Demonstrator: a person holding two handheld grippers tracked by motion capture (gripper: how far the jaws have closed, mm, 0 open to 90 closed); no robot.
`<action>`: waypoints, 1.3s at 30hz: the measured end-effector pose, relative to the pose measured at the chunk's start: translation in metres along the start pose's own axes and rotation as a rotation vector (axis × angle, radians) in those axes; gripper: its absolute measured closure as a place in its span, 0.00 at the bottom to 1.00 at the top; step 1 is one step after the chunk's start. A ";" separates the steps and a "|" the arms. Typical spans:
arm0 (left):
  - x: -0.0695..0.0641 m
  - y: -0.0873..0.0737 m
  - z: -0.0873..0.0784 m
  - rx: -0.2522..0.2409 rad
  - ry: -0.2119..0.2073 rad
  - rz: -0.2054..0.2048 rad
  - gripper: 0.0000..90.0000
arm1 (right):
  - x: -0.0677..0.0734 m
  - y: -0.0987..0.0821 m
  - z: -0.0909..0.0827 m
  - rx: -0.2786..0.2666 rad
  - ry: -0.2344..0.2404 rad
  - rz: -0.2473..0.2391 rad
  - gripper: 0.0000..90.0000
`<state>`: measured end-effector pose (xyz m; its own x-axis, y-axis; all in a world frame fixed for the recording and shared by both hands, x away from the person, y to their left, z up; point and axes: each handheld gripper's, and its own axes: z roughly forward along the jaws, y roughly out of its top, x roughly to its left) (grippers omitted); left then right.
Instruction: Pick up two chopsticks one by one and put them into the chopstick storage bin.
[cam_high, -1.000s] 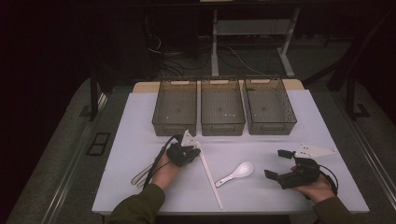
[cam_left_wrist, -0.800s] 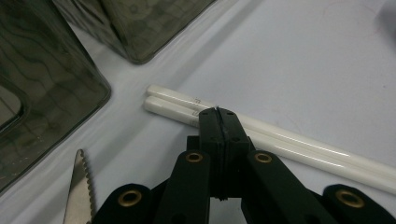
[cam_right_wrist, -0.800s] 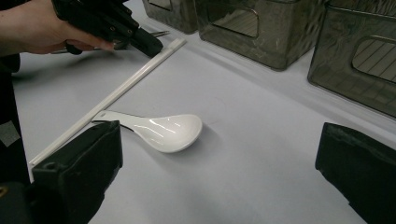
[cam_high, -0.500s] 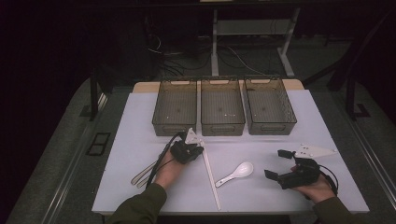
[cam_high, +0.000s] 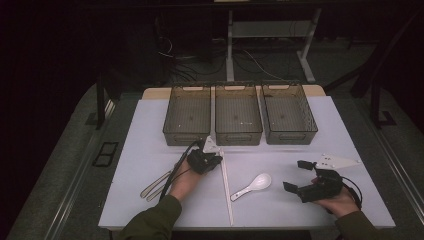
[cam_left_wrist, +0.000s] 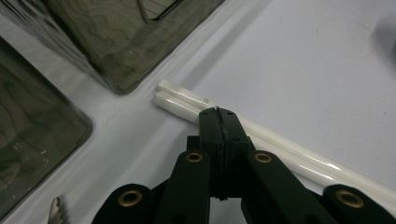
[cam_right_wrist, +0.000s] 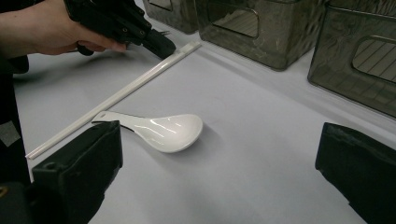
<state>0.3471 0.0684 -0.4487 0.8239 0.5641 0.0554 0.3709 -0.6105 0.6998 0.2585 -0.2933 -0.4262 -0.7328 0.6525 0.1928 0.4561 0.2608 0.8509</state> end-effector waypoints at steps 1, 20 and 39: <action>0.000 0.001 0.001 -0.003 -0.001 0.000 0.98 | 0.000 0.000 0.000 0.000 0.000 0.000 0.01; -0.005 0.018 0.021 -0.029 -0.013 0.010 0.98 | 0.000 0.000 0.000 0.002 0.001 0.002 0.01; -0.036 0.017 -0.004 -0.016 -0.044 -0.092 0.64 | 0.000 0.000 -0.001 -0.001 -0.002 0.006 0.01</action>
<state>0.3225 0.0402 -0.4364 0.8047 0.5922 -0.0411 0.4397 -0.5481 0.7115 0.2579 -0.2943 -0.4261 -0.7293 0.6552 0.1971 0.4598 0.2559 0.8504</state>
